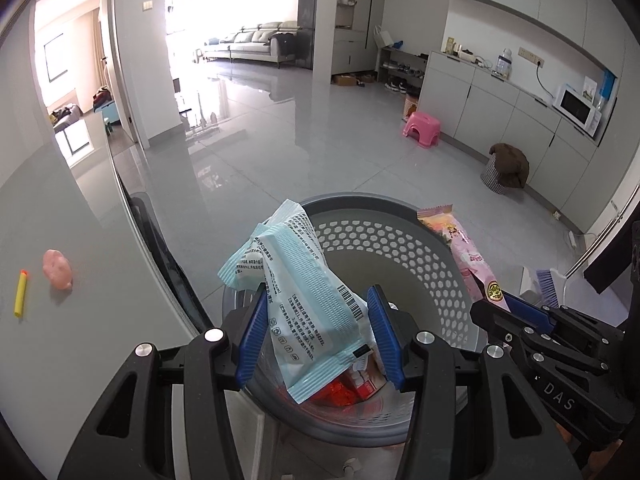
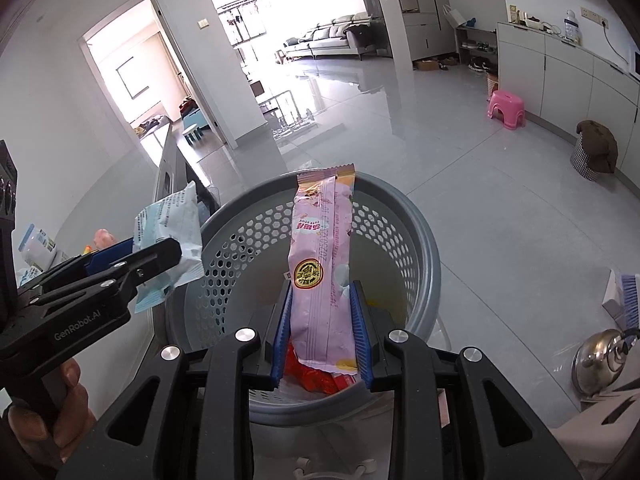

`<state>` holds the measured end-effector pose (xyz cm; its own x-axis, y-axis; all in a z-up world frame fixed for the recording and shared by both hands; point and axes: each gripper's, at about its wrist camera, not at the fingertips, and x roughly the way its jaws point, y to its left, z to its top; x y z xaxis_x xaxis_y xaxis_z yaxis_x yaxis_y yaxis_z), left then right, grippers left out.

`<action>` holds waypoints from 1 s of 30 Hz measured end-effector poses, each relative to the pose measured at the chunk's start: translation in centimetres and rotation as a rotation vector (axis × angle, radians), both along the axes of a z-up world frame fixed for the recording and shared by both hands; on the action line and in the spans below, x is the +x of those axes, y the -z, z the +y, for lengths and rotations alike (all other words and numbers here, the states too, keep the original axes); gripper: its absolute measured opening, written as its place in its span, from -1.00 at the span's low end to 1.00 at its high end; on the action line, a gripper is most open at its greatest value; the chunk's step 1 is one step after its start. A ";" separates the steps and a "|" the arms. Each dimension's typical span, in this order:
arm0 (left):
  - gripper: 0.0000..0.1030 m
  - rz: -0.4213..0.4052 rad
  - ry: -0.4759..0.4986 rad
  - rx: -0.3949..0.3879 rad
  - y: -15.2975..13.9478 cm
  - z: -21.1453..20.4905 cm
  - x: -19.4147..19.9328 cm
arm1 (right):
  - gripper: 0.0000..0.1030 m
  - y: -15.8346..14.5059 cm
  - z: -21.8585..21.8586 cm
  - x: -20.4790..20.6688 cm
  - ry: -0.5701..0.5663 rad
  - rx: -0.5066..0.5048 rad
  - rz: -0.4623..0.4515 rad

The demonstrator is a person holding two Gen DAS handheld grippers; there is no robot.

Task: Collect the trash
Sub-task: 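Carry the wipes packet and snack wrapper over the grey basket with both grippers, then open both grippers to drop the wipes packet and snack wrapper into the basket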

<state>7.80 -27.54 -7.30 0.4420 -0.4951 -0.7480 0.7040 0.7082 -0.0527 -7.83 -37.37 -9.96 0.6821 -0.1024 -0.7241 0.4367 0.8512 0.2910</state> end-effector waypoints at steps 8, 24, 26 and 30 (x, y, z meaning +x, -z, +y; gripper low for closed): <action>-0.02 0.017 -0.003 0.007 0.2 -0.7 0.6 | -0.45 0.2 -0.5 1.4 -0.015 0.010 0.007; 0.16 0.031 -0.027 0.009 0.0 0.3 1.1 | 0.23 0.2 -0.8 1.2 0.022 0.013 -0.015; 0.16 0.031 -0.029 0.008 0.0 0.5 0.9 | 0.24 0.3 -0.6 1.1 0.023 0.013 -0.014; 0.22 0.029 -0.033 0.004 -0.2 0.9 0.8 | 0.30 0.3 -0.5 1.0 0.022 0.012 -0.018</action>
<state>8.55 -26.69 -7.12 0.4360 -0.4780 -0.7625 0.6788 0.7310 -0.0701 -6.87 -37.86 -10.27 0.6927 -0.1087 -0.7129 0.4498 0.8378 0.3094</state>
